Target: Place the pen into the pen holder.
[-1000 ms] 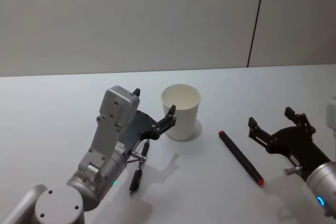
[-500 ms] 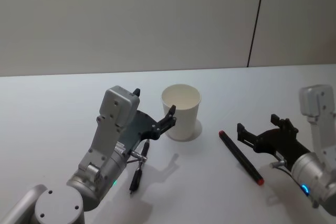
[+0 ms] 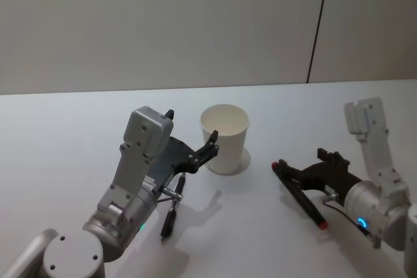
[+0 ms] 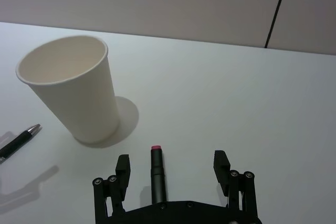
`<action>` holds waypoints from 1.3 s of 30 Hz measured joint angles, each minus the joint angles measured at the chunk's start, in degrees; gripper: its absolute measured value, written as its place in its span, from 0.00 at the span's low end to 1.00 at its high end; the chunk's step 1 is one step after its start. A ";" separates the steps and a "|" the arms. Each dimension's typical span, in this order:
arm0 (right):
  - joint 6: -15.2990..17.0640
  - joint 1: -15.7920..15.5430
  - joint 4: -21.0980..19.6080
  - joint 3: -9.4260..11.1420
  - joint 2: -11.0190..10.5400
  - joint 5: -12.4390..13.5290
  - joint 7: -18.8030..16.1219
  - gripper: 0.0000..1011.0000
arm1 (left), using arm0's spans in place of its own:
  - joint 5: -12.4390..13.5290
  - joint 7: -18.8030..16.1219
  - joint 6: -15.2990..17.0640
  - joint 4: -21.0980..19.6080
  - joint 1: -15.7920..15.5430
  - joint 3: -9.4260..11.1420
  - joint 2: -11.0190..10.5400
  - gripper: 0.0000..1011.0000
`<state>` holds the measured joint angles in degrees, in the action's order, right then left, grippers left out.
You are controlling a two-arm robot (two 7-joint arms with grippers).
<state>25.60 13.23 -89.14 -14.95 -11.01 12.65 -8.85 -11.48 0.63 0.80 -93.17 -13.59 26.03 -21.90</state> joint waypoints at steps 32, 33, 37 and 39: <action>12.91 6.23 5.99 -4.80 8.76 -5.66 10.79 0.99 | 0.00 0.00 0.00 0.00 0.00 0.00 0.00 0.99; 13.02 6.29 6.12 -4.87 8.90 -5.77 10.96 0.99 | 0.00 0.00 0.00 0.00 0.00 0.00 0.00 0.99; 13.47 6.58 6.73 -5.17 9.55 -6.21 11.80 0.99 | 0.00 0.00 0.00 0.00 0.00 0.00 0.00 0.99; 13.73 6.71 7.07 -5.30 9.90 -6.44 12.25 0.99 | 0.00 0.00 0.00 0.00 0.00 0.00 0.00 0.99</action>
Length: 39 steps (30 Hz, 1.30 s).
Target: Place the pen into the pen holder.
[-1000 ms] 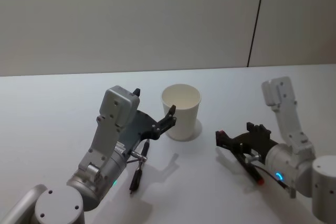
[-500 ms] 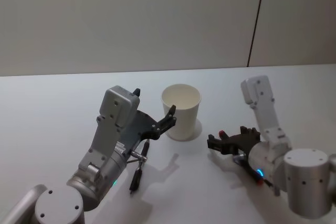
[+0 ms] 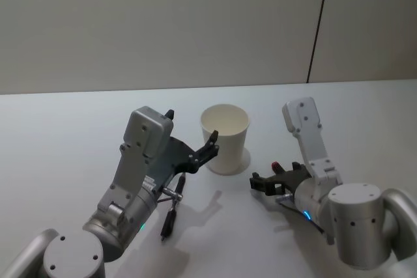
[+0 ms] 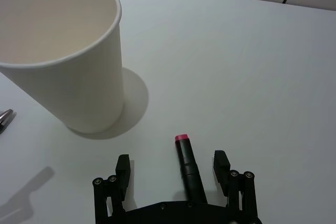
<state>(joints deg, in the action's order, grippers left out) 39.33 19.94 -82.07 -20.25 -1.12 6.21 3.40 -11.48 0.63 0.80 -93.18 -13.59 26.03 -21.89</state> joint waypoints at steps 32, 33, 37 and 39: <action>0.47 -0.25 1.21 0.61 1.08 -1.79 1.73 0.20 | 0.00 0.00 0.00 0.00 0.00 0.00 0.00 0.99; 0.47 -0.28 1.19 0.65 1.08 -1.80 1.73 0.20 | 0.00 0.00 0.00 0.00 0.00 0.00 0.00 0.99; 0.46 -0.49 1.04 0.90 1.02 -1.81 1.73 0.17 | 0.00 0.00 0.00 0.00 0.00 0.00 0.00 0.99; 0.44 -0.59 0.95 0.97 1.00 -1.81 1.73 0.17 | 0.00 0.00 0.00 0.00 0.00 0.00 0.00 0.99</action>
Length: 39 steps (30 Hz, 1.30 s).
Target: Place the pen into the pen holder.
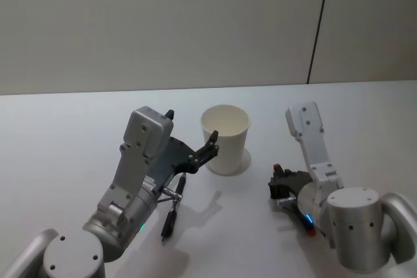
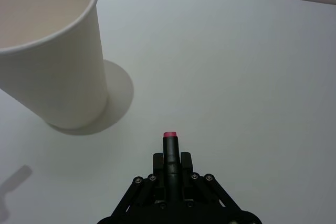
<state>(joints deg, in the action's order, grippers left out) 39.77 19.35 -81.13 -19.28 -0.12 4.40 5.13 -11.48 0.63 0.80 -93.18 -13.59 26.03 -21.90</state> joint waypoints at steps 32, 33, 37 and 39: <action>-15.84 -3.34 -5.26 -0.22 -1.67 -5.61 -2.79 0.17 | 0.00 0.00 0.00 0.00 0.00 0.00 0.00 0.99; -16.51 -3.40 -5.35 -0.25 -1.75 -5.81 -3.00 0.17 | 0.00 0.00 0.00 0.00 0.00 0.00 0.00 0.99; -21.02 -3.62 -5.51 -0.37 -2.08 -7.03 -4.39 0.17 | 0.00 0.00 0.00 0.00 0.00 0.00 0.00 0.99; -22.49 -3.66 -5.51 -0.40 -2.18 -7.35 -4.93 0.17 | 0.00 0.00 0.00 0.00 0.00 0.00 0.00 0.99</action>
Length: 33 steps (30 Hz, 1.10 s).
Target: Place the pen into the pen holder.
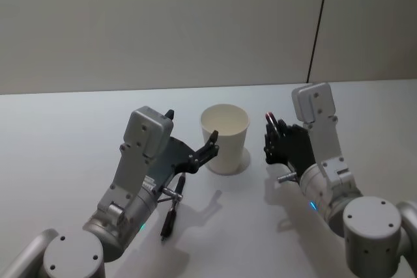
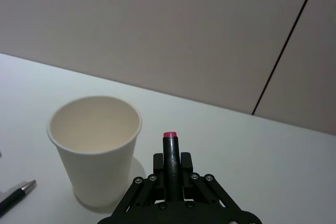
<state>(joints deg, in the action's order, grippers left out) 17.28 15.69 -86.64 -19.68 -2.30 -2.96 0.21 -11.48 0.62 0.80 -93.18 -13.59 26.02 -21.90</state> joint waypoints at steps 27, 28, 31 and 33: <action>-31.10 4.59 7.38 -0.07 -0.12 -1.85 -16.17 0.17 | 0.00 0.00 0.00 0.00 0.00 0.00 0.00 0.99; -32.05 4.93 7.85 -0.05 -0.06 -1.80 -16.74 0.17 | 0.00 0.00 0.00 0.00 0.00 0.00 0.00 0.99; -35.54 6.03 9.28 0.01 0.16 -1.62 -18.80 0.17 | 0.00 0.00 0.00 0.00 0.00 0.00 0.00 0.99; -38.09 6.87 10.31 0.05 0.32 -1.56 -20.25 0.17 | 0.00 0.00 0.00 0.00 0.00 0.00 0.00 0.99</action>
<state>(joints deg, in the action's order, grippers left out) -20.81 22.56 -76.32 -19.62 -1.98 -4.52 -20.04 -11.48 0.63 0.80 -93.18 -13.59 26.02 -21.90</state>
